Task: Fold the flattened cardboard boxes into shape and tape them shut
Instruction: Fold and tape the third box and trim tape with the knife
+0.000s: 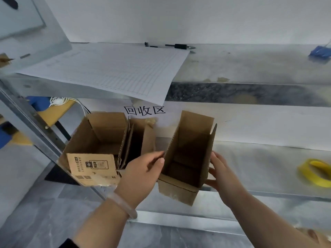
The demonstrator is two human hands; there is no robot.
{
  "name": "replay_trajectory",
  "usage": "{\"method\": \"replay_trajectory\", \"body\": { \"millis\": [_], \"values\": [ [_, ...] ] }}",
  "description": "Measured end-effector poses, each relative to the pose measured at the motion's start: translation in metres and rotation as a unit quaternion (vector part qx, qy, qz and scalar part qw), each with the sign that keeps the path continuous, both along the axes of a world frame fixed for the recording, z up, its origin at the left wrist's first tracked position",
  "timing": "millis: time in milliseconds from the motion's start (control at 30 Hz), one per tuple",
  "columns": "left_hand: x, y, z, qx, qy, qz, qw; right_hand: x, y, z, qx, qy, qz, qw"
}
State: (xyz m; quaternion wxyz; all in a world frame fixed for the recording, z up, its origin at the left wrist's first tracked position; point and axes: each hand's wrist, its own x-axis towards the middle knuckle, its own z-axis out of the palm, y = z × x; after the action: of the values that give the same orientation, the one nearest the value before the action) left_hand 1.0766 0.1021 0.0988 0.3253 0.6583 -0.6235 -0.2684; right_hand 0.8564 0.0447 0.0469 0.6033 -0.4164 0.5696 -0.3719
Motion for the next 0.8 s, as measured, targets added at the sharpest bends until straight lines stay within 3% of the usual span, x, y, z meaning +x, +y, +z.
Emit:
{"method": "replay_trajectory", "body": {
  "millis": [400,633,700,800],
  "values": [
    [0.038,0.011,0.002,-0.079,0.023,0.059,0.995,0.048,-0.027,0.008,-0.023,0.023,0.103,0.994],
    [0.035,0.003,0.015,-0.11,-0.13,-0.028,0.985,0.043,-0.017,0.013,-0.011,0.04,0.112,0.993],
    [0.022,-0.004,0.021,-0.125,-0.16,-0.055,0.978,0.034,-0.009,0.018,-0.064,0.085,0.105,0.989],
    [-0.007,-0.017,0.034,-0.168,-0.21,-0.089,0.959,0.004,0.01,0.027,-0.168,0.222,0.074,0.958]
  ]
}}
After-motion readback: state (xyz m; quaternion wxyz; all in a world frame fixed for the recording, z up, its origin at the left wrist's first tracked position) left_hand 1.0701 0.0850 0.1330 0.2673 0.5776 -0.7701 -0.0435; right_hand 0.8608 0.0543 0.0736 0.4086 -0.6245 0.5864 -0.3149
